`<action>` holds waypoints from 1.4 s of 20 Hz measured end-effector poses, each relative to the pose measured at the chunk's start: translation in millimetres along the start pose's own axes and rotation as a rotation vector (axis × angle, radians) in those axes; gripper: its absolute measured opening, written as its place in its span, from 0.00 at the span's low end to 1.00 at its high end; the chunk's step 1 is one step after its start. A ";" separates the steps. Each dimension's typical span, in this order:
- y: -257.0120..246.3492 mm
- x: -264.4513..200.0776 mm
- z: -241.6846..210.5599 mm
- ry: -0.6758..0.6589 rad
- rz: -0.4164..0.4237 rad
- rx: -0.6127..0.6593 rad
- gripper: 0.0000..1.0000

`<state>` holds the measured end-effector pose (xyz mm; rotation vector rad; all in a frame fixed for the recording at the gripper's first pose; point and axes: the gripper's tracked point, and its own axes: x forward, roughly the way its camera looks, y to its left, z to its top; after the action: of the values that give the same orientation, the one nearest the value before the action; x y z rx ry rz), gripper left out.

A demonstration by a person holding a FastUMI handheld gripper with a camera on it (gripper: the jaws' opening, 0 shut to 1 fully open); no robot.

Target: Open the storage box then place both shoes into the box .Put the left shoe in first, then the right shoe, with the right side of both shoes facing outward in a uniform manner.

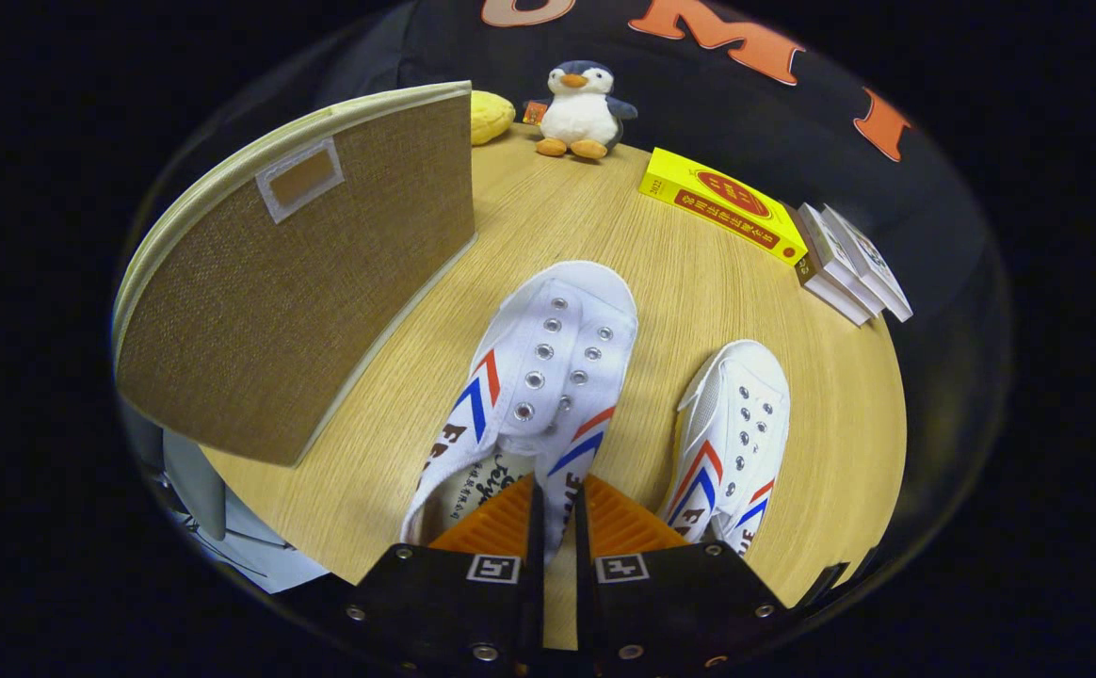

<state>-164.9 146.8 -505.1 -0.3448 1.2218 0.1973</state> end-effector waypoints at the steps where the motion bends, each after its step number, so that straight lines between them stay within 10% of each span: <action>1: -2.0 0.3 1.9 -0.014 -0.005 0.013 0.13; 28: 9.5 -45.6 61.0 -0.051 0.317 0.381 0.01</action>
<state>-129.4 179.4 -445.3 0.1860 1.2293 0.2386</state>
